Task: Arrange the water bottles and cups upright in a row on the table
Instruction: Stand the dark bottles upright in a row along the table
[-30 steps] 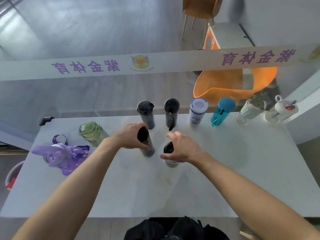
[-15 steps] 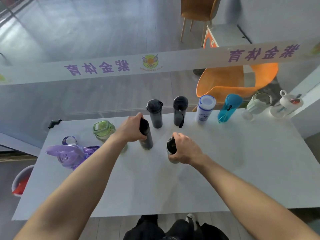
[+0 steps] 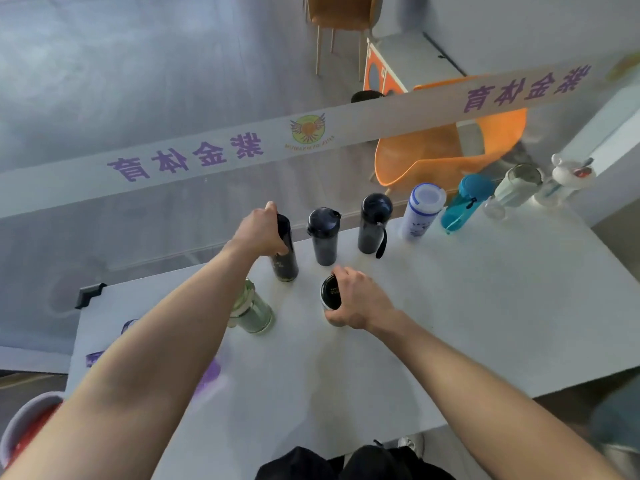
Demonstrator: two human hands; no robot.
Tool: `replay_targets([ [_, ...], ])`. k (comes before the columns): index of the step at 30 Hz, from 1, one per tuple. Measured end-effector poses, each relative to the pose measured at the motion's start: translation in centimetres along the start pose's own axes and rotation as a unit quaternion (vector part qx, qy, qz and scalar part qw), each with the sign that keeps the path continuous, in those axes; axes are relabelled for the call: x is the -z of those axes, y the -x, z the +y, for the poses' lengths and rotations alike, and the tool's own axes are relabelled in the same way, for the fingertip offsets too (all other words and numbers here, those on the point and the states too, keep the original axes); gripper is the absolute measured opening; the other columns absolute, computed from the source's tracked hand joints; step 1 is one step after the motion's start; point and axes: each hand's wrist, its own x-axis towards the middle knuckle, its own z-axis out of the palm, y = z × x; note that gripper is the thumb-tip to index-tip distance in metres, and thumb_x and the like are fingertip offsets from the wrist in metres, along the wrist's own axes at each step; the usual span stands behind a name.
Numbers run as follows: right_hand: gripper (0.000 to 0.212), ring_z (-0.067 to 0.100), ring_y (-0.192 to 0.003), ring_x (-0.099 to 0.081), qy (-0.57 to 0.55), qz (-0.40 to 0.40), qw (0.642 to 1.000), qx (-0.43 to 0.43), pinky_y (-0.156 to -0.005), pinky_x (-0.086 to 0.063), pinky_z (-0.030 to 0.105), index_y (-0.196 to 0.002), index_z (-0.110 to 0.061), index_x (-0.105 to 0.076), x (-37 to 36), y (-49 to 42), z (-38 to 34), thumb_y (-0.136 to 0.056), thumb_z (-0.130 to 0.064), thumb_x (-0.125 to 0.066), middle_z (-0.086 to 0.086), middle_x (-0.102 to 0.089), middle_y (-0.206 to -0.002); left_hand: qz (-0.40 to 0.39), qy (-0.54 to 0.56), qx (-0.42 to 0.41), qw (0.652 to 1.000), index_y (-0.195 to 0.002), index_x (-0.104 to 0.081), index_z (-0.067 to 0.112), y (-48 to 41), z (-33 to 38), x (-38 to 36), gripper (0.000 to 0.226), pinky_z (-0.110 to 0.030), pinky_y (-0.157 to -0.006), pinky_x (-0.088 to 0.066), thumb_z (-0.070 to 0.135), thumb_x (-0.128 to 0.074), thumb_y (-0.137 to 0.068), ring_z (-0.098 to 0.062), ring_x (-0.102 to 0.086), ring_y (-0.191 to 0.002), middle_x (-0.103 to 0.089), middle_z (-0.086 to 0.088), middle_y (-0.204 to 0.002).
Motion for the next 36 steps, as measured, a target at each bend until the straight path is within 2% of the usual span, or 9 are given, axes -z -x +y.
replay_targets([
  [6, 0.072, 0.034, -0.112, -0.063, -0.005, 0.004, 1.0, -0.024, -0.095, -0.055, 0.042, -0.128, -0.016, -0.051, -0.5, 0.0, -0.2, -0.072, -0.043, -0.087, 0.009, -0.062, -0.121, -0.004, 0.004, -0.043, 0.999, -0.114, -0.046, 0.013, -1.2, -0.7, -0.1, 0.067, -0.04, -0.06, -0.049, 0.02, -0.091, -0.064, -0.032, -0.062, -0.087, -0.059, -0.007, -0.096],
  [11, 0.073, 0.035, -0.113, -0.062, -0.007, 0.007, 1.0, -0.027, -0.096, -0.055, 0.043, -0.131, -0.016, -0.051, -0.5, 0.5, -0.4, -0.073, -0.042, -0.086, 0.008, -0.061, -0.122, -0.014, -0.012, -0.06, 0.998, -0.113, -0.048, 0.015, -1.4, -1.2, 0.2, 0.067, -0.05, -0.07, -0.061, 0.018, -0.091, -0.062, -0.033, -0.062, -0.088, -0.06, -0.008, -0.096],
  [16, 0.073, 0.035, -0.116, -0.062, -0.001, 0.002, 1.0, -0.027, -0.1, -0.054, 0.042, -0.132, -0.014, -0.052, -0.3, 0.3, -0.5, -0.074, -0.039, -0.087, 0.01, -0.061, -0.124, -0.022, -0.029, -0.05, 0.998, -0.117, -0.048, 0.016, -1.7, -1.5, 0.9, 0.069, -0.043, -0.061, -0.054, 0.013, -0.092, -0.063, -0.031, -0.063, -0.088, -0.061, -0.008, -0.097],
  [22, 0.075, 0.035, -0.119, -0.061, -0.003, -0.005, 1.0, -0.026, -0.102, -0.054, 0.043, -0.137, -0.015, -0.05, -0.4, 0.5, -0.3, -0.077, -0.04, -0.087, 0.01, -0.06, -0.127, -0.037, -0.027, -0.056, 0.997, -0.123, -0.05, 0.017, -2.1, -1.7, 0.9, 0.074, -0.044, -0.073, -0.058, 0.012, -0.093, -0.063, -0.031, -0.062, -0.095, -0.061, -0.007, -0.106],
  [27, 0.075, 0.035, -0.118, -0.06, -0.003, -0.004, 1.0, -0.025, -0.1, -0.053, 0.043, -0.138, -0.016, -0.05, -0.5, 0.4, -0.2, -0.076, -0.04, -0.086, 0.009, -0.058, -0.125, -0.034, -0.023, -0.058, 0.997, -0.117, -0.052, 0.022, -1.9, -2.5, 1.1, 0.071, -0.043, -0.071, -0.059, 0.015, -0.093, -0.06, -0.03, -0.063, -0.091, -0.061, -0.003, -0.099],
  [33, 0.089, 0.034, -0.124, -0.057, -0.025, -0.017, 1.0, -0.009, -0.104, -0.055, 0.044, -0.154, -0.022, -0.041, -0.8, 0.6, 0.0, -0.077, -0.042, -0.08, 0.007, -0.046, -0.133, -0.027, -0.026, -0.047, 0.998, -0.117, -0.054, 0.025, -1.3, -4.0, 1.6, 0.07, -0.044, -0.07, -0.063, 0.017, -0.094, -0.059, -0.028, -0.065, -0.09, -0.064, -0.002, -0.098],
  [36, 0.092, 0.034, -0.125, -0.059, -0.035, -0.01, 0.999, 0.005, -0.105, -0.054, 0.043, -0.159, -0.02, -0.038, -0.9, -0.5, -1.3, -0.081, -0.041, -0.082, 0.007, -0.044, -0.137, -0.024, -0.025, -0.027, 0.999, -0.118, -0.056, 0.026, -0.6, -6.0, 2.1, 0.071, -0.046, -0.073, -0.064, 0.017, -0.095, -0.059, -0.029, -0.065, -0.092, -0.066, -0.004, -0.101],
])
